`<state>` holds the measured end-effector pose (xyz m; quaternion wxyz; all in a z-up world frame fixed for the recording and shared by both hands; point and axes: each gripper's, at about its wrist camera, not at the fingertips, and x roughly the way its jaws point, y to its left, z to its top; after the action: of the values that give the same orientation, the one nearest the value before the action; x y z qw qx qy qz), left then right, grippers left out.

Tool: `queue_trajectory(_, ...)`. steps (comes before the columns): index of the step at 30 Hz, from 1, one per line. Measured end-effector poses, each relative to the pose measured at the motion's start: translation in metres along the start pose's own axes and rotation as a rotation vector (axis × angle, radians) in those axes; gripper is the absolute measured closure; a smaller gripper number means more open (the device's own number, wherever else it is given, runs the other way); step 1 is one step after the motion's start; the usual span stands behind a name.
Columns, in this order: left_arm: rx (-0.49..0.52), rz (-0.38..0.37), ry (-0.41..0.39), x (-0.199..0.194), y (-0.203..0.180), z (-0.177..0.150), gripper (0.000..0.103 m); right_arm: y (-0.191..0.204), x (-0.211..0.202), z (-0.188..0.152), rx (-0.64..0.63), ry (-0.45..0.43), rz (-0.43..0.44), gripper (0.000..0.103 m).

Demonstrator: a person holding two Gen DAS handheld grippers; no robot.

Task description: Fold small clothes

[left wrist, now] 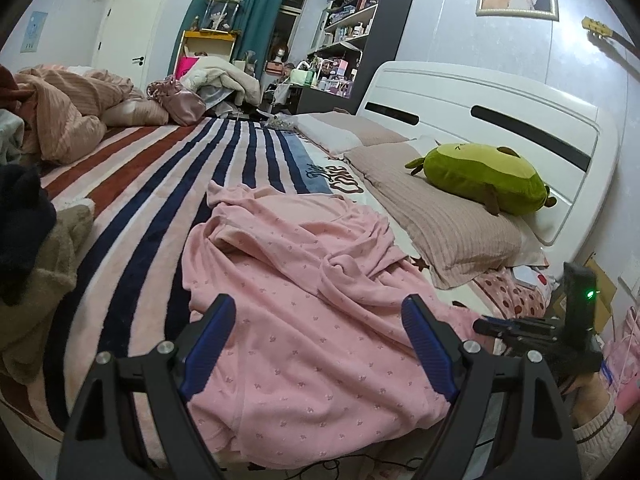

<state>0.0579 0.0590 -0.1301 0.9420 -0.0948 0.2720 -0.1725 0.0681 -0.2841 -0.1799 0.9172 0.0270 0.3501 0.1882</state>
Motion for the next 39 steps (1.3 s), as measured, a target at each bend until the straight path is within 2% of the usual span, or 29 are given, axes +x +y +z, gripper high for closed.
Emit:
queue_trajectory(6, -0.022, 0.003, -0.018, -0.010, 0.016, -0.005, 0.021, 0.045, -0.004, 0.033, -0.056, -0.030, 0.131, 0.099)
queue_trajectory(10, -0.054, 0.027, -0.040, -0.026, 0.039, -0.009, 0.021, 0.091, 0.014, 0.049, -0.118, -0.019, 0.232, 0.099)
queue_trajectory(15, -0.104, 0.103, -0.095, -0.054, 0.072, -0.010, 0.021, 0.161, 0.052, 0.065, -0.179, 0.016, 0.400, 0.099)
queue_trajectory(18, -0.129, 0.120, -0.111, -0.063, 0.085, -0.013, 0.021, 0.193, 0.073, 0.065, -0.192, 0.047, 0.489, 0.099)
queue_trajectory(23, -0.138, 0.156, -0.110, -0.066, 0.095, -0.015, 0.021, 0.234, 0.101, 0.055, -0.235, 0.118, 0.587, 0.099)
queue_trajectory(26, -0.127, 0.167, -0.111, -0.065, 0.096, -0.013, 0.021, 0.240, 0.107, 0.043, -0.268, 0.162, 0.604, 0.097)
queue_trajectory(29, -0.116, 0.166, -0.107, -0.062, 0.093, -0.011, 0.021, 0.220, 0.102, 0.044, -0.232, 0.162, 0.597, 0.089)
queue_trajectory(31, -0.100, 0.155, -0.095, -0.057, 0.087, -0.012, 0.021, 0.190, 0.083, 0.051, -0.191, 0.105, 0.577, 0.063)
queue_trajectory(34, -0.045, 0.109, -0.065, -0.041, 0.072, -0.013, 0.021, 0.145, 0.060, 0.063, -0.150, 0.043, 0.494, 0.054)
queue_trajectory(37, -0.024, 0.055, -0.027, -0.017, 0.059, -0.014, 0.021, 0.092, 0.050, 0.076, -0.093, 0.005, 0.319, 0.043)
queue_trajectory(39, -0.015, 0.043, 0.008, 0.004, 0.052, -0.013, 0.021, 0.050, 0.055, 0.085, -0.052, 0.006, 0.114, 0.039)
